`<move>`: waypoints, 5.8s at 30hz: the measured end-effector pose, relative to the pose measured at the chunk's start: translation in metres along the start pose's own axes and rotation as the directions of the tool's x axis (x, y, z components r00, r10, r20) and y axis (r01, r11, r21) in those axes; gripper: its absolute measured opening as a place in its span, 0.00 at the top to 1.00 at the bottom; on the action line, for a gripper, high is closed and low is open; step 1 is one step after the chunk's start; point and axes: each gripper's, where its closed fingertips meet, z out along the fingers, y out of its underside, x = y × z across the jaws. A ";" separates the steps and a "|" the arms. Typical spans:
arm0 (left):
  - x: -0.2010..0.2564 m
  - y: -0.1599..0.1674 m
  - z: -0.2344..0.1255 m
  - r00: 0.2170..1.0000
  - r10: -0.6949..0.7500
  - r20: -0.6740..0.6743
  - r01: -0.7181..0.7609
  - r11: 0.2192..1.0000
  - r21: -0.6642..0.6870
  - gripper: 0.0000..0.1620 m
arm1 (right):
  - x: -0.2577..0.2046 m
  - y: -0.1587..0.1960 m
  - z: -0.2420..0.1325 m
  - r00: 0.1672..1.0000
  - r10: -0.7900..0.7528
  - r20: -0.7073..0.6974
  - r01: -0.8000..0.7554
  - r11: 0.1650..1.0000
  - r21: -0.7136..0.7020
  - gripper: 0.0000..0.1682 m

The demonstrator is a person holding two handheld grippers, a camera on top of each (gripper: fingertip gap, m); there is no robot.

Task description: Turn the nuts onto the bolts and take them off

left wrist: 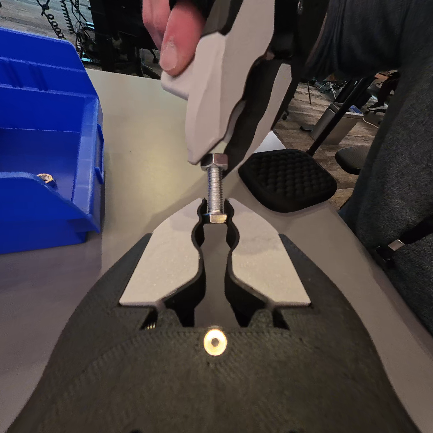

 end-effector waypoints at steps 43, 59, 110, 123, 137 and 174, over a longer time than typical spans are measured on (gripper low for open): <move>0.022 -0.010 -0.007 0.973 -0.066 -0.219 0.088 0.992 0.089 0.91 | 0.000 -0.017 -0.008 0.969 -0.240 -0.057 0.240 0.971 0.000 0.90; 0.027 -0.013 -0.010 0.957 -0.082 -0.278 0.120 0.985 0.120 0.91 | 0.006 -0.019 -0.009 0.938 -0.326 -0.118 0.322 0.945 -0.049 0.87; 0.030 -0.012 -0.009 0.964 -0.040 -0.263 0.070 0.992 0.108 0.91 | 0.002 -0.025 -0.011 0.985 -0.163 -0.064 0.166 0.985 0.045 0.90; 0.043 -0.017 -0.018 0.912 -0.062 -0.406 0.138 0.978 0.159 0.91 | 0.007 -0.031 -0.020 0.865 -0.479 -0.148 0.472 0.878 -0.085 0.90; 0.006 -0.014 -0.022 0.983 -0.060 -0.176 0.085 0.987 0.137 0.91 | 0.072 0.119 0.001 0.826 0.542 -0.155 -0.564 0.800 -0.207 0.90; -0.003 -0.024 -0.032 0.991 -0.061 -0.117 0.084 0.976 0.201 0.91 | 0.029 -0.030 0.013 0.682 0.610 0.404 -0.718 0.663 0.211 0.86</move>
